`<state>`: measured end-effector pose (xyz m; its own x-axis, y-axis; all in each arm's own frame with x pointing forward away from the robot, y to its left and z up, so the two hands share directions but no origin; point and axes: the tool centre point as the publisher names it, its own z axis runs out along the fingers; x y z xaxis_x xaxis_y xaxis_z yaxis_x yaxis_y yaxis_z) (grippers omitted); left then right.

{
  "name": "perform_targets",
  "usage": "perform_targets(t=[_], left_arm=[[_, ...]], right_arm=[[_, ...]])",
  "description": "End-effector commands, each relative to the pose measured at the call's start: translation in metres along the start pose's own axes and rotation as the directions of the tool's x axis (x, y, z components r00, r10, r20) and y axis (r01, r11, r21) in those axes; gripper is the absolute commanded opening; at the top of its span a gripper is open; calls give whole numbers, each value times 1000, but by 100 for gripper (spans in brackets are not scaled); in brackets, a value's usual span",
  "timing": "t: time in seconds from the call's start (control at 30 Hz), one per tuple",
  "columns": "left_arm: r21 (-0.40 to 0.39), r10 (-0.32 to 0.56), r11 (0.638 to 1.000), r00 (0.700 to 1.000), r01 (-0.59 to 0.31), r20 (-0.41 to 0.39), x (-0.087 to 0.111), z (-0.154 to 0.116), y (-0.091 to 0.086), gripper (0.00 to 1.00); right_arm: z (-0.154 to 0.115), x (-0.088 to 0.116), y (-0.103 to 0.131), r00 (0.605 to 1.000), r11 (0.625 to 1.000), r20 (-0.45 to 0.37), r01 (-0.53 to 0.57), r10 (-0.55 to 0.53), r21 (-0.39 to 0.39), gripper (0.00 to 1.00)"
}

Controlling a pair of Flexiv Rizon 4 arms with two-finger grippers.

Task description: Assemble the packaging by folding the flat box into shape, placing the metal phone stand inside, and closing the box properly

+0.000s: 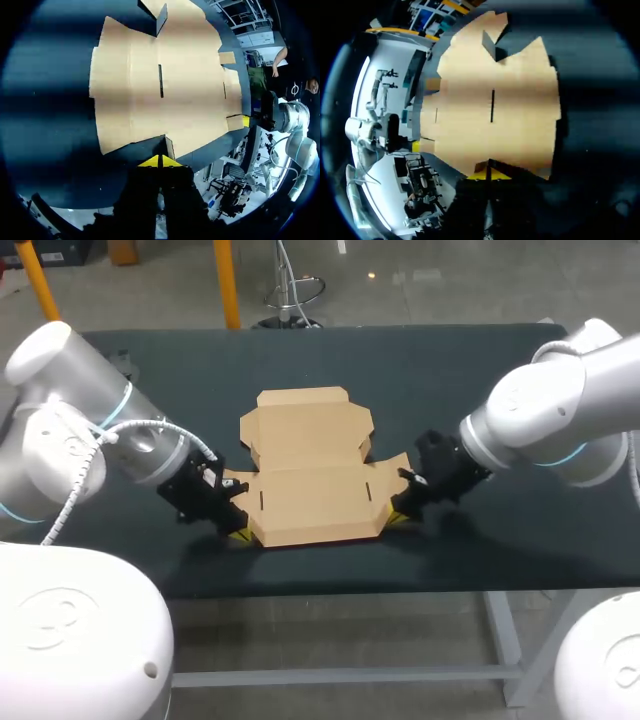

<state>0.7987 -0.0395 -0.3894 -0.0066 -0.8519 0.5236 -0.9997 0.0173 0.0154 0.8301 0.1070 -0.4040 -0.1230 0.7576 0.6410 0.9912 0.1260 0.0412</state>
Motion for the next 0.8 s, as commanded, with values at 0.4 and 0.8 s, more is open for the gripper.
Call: perform_targets(t=[0.4,0.8], left_arm=[[8,35,999,998,-35,52,18,10,-2,0],[9,65,998,995,-66,73,28,22,-6,0]], right_arm=[[12,13,-2,998,1000,49,24,-25,12,0],[22,16,-3,997,999,74,34,-36,40,0]])
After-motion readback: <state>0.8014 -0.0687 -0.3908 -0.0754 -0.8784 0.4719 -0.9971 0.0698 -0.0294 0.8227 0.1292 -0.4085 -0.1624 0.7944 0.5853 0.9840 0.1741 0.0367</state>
